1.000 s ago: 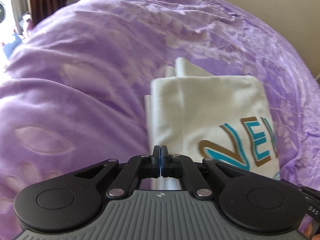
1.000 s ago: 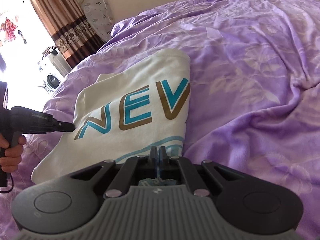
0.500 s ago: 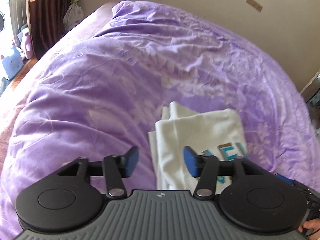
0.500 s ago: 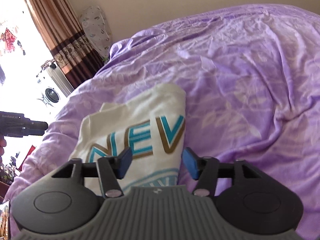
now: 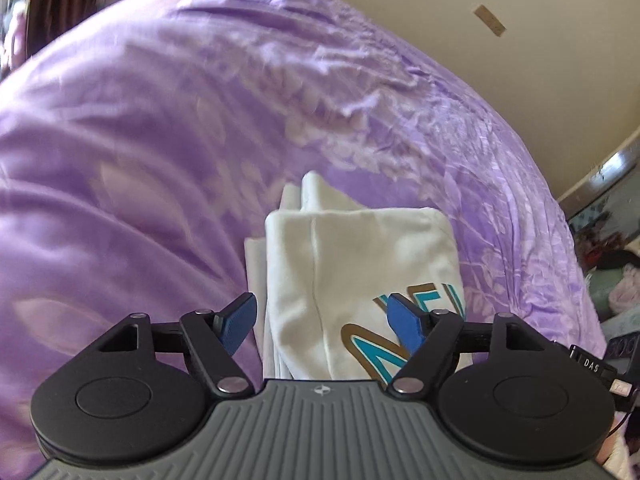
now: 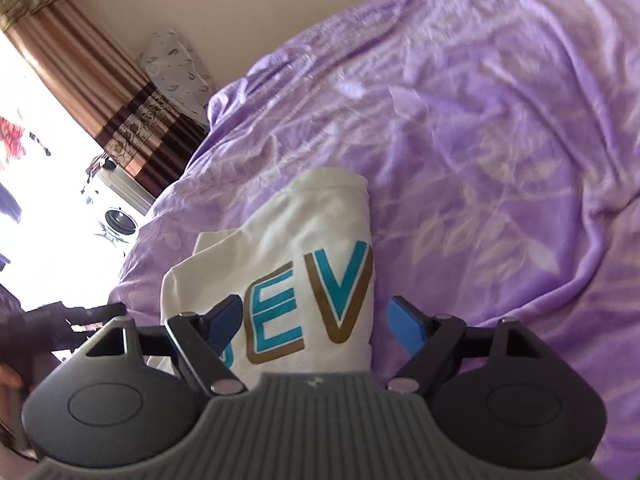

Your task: Fold small clothes

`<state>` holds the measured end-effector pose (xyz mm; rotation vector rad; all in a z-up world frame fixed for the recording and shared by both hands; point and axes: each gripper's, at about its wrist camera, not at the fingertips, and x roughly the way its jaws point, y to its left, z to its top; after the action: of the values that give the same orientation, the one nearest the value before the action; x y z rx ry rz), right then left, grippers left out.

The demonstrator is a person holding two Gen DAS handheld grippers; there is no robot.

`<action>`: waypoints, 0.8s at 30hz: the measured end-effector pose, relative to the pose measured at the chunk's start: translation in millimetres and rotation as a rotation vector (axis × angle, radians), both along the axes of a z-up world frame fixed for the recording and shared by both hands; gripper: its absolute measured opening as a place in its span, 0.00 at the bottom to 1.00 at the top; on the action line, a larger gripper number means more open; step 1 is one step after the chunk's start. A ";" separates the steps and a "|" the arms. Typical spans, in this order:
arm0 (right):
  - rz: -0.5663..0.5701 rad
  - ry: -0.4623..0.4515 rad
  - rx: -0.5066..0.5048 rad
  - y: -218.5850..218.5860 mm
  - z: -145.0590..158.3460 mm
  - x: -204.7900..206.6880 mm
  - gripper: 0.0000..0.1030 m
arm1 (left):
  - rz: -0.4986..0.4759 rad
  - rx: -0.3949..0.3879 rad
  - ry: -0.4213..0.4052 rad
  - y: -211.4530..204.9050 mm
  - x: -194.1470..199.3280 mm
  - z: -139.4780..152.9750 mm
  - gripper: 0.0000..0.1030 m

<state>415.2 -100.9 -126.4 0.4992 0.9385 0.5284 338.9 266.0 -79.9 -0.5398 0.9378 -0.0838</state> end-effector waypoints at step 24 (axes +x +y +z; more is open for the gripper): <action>-0.035 0.184 0.359 7.9 -99.0 74.8 0.20 | 0.038 -0.154 0.028 24.6 48.7 -60.2 0.25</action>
<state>490.0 -93.1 -225.4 0.8982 1.0125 0.6300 387.7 290.6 -140.1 -0.7021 0.9530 -0.1149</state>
